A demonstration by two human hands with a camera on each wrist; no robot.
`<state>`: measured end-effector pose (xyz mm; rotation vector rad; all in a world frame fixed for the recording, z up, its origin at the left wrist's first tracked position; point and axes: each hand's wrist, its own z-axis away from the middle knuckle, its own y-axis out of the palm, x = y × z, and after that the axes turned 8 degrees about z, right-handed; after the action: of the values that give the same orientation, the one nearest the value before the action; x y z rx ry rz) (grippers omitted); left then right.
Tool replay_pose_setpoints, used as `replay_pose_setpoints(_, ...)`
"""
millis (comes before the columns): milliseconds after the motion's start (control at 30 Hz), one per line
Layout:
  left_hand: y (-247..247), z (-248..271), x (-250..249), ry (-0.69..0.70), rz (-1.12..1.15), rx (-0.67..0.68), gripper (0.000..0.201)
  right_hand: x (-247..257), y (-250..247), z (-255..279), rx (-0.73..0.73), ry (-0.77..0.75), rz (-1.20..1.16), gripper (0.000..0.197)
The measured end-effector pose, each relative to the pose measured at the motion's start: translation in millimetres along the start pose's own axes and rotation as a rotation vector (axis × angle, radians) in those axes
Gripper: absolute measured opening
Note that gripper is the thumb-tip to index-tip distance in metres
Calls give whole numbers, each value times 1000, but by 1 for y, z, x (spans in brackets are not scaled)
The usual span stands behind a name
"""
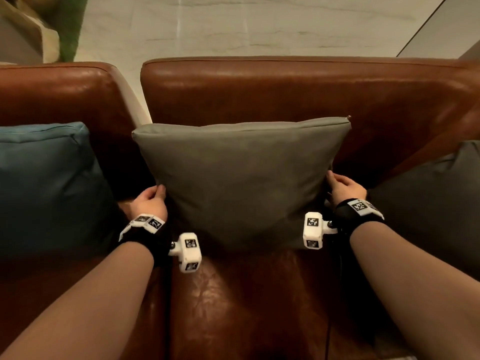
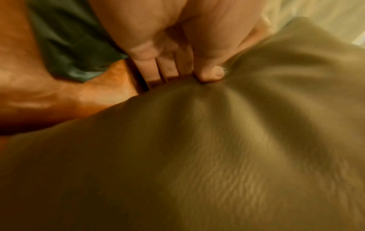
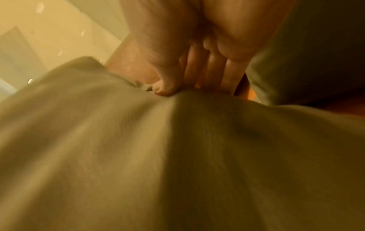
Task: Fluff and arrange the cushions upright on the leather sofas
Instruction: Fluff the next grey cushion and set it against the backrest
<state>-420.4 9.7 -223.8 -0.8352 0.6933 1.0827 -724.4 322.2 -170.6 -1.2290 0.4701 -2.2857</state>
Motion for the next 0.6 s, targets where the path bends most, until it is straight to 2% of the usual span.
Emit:
replay_pose_setpoints(67, 1, -4, -8, -16, 51, -54, 15, 8, -5, 4, -18, 19, -25, 7)
replay_pose_setpoints(133, 2, -12, -8, -28, 53, -85, 25, 21, -7, 12, 2, -4, -23, 9)
replay_pose_setpoints(200, 2, -19, 1, -5, 47, -61, 33, 22, -8, 18, 35, -17, -37, 7)
replay_pose_setpoints(267, 2, 10, -6, -39, 41, 1, 37, 5, -9, 15, 99, -66, -7, 6)
replay_pose_setpoints(367, 5, 59, -17, -86, 71, 88, 43, -31, -7, 10, 193, -47, 68, 5)
replay_pose_setpoints(400, 5, 63, -13, -95, 46, 85, 40, -34, -5, 15, 199, -24, 75, 9)
replay_pose_setpoints(500, 4, 56, -11, -63, -37, -26, 29, -31, 0, 18, 87, 37, 93, 27)
replay_pose_setpoints(567, -1, 46, -14, -100, -33, -78, 9, -26, -1, 16, 30, 58, 93, 25)
replay_pose_setpoints(600, -5, 39, -14, -133, -12, -99, 6, -25, -1, 14, 12, 73, 82, 24)
